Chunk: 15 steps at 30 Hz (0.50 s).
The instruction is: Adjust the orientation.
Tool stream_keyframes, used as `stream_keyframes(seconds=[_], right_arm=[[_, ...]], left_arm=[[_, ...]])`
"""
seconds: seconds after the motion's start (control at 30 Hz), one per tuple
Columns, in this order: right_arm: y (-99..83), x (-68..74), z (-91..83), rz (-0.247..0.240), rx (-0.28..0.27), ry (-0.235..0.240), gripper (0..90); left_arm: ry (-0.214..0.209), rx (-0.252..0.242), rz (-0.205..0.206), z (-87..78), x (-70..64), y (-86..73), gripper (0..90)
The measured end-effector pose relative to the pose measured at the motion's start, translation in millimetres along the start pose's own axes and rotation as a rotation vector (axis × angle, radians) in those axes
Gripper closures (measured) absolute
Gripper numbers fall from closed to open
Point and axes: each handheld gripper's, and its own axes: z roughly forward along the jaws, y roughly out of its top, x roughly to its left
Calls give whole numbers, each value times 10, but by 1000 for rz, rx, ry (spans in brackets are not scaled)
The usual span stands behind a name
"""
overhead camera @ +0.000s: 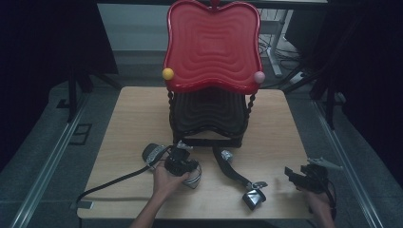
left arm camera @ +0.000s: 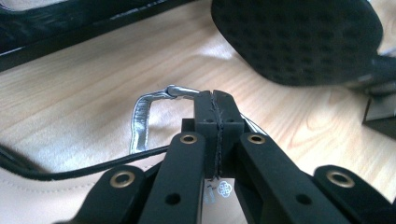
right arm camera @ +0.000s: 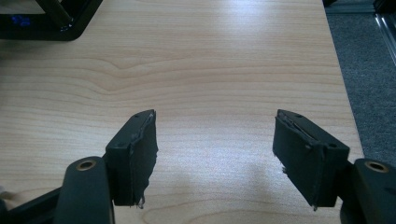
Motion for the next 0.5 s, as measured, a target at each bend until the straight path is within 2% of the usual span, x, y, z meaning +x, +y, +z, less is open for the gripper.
stream_keyframes(seconds=[0.03,0.1,0.13,0.23,0.4,0.5], right_arm=[[-1,-2,2,-1,1,0,309],[-10,1,16,-3,16,-5,309],[-10,2,15,-1,16,-5,309],[-6,1,8,-2,10,-4,309],[-12,-3,3,0,12,-5,309],[-10,-3,1,-1,14,-7,309]], left_arm=[[-10,2,-7,-13,5,-20,900],[-56,-8,-35,-55,42,-98,900],[-61,-9,-36,-72,39,-126,900],[-57,-12,-31,-108,14,-183,900],[-38,1,-9,-257,-46,-378,900],[-44,5,-10,-316,-34,-450,900]])
